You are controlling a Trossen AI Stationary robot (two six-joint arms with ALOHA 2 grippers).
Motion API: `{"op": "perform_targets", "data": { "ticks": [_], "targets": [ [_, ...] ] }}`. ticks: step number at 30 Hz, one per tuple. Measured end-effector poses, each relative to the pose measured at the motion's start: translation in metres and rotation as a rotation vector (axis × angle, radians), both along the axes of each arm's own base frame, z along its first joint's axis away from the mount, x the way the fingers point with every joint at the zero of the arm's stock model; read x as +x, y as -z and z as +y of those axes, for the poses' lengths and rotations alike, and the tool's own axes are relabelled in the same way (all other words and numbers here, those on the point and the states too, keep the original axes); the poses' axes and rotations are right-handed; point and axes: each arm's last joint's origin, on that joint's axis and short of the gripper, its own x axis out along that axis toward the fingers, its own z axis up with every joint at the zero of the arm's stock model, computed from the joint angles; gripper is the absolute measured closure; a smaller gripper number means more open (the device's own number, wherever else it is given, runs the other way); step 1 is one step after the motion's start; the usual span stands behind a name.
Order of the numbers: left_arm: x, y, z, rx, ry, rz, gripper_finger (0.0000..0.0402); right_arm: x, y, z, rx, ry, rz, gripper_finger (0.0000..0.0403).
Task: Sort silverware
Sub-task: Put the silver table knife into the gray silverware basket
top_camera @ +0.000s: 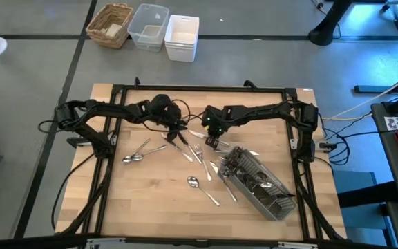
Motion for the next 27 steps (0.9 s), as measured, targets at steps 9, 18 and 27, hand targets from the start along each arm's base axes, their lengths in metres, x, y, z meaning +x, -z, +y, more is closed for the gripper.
{"op": "perform_targets", "data": {
  "ticks": [9,18,27],
  "targets": [
    [0.020,0.026,-0.009,0.036,0.059,-0.003,0.0294,0.000,-0.040,-0.001,-0.018,-0.034,0.174,0.0400],
    [0.033,0.059,-0.009,0.156,0.159,0.001,0.0302,-0.010,-0.081,-0.006,-0.193,-0.046,0.377,0.0400],
    [0.045,0.070,-0.012,0.374,0.250,0.059,0.0297,-0.019,-0.111,-0.023,-0.224,0.001,0.424,0.0400]
  ]
}}
